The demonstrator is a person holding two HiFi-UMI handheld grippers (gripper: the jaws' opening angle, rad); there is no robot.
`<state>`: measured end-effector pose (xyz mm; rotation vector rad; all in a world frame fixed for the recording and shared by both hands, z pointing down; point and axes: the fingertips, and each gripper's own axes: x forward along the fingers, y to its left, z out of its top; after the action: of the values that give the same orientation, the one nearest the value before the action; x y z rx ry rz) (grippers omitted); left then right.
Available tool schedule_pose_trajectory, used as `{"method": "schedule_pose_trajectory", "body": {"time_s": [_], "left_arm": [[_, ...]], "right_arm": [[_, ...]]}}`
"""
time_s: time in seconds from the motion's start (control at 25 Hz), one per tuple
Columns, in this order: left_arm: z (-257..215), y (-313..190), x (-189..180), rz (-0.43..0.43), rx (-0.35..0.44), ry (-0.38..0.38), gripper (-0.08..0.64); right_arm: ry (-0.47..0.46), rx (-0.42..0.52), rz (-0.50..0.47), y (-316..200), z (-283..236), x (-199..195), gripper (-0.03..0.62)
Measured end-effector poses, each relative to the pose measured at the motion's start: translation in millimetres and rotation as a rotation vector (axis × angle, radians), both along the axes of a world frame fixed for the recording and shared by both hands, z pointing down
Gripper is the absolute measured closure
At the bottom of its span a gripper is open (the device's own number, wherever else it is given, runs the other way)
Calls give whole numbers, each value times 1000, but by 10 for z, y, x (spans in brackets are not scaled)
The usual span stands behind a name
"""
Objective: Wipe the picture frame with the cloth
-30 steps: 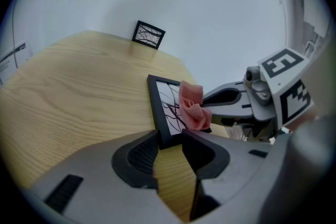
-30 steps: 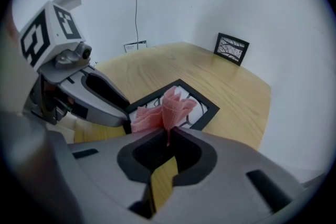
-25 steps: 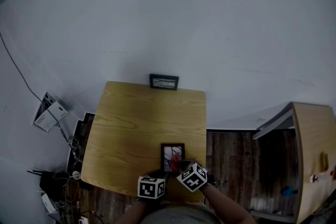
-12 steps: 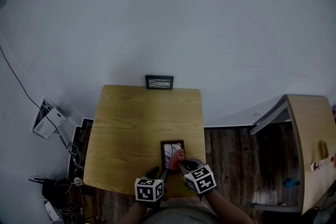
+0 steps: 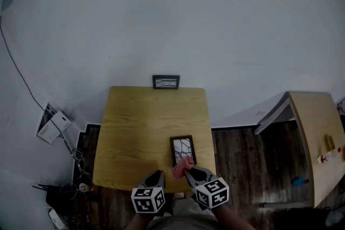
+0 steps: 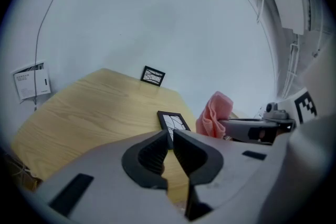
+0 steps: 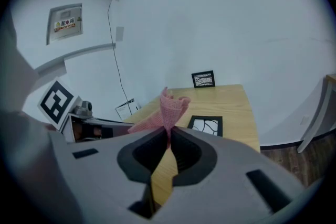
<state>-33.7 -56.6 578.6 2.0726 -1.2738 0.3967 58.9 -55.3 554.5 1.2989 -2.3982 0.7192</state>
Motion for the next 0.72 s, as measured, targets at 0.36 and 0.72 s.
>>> {"method": "schedule_pose_trajectory", "body": {"time_s": [0.36,0.72], "left_arm": [[-233,546,-469,-27,46,7,549],[-413,1150,-754,-33,80,-5,555]], "right_arm": [[-47,66,40,640,-272,-321,577],[-64,109,43,1221,-441,-589,577]]}}
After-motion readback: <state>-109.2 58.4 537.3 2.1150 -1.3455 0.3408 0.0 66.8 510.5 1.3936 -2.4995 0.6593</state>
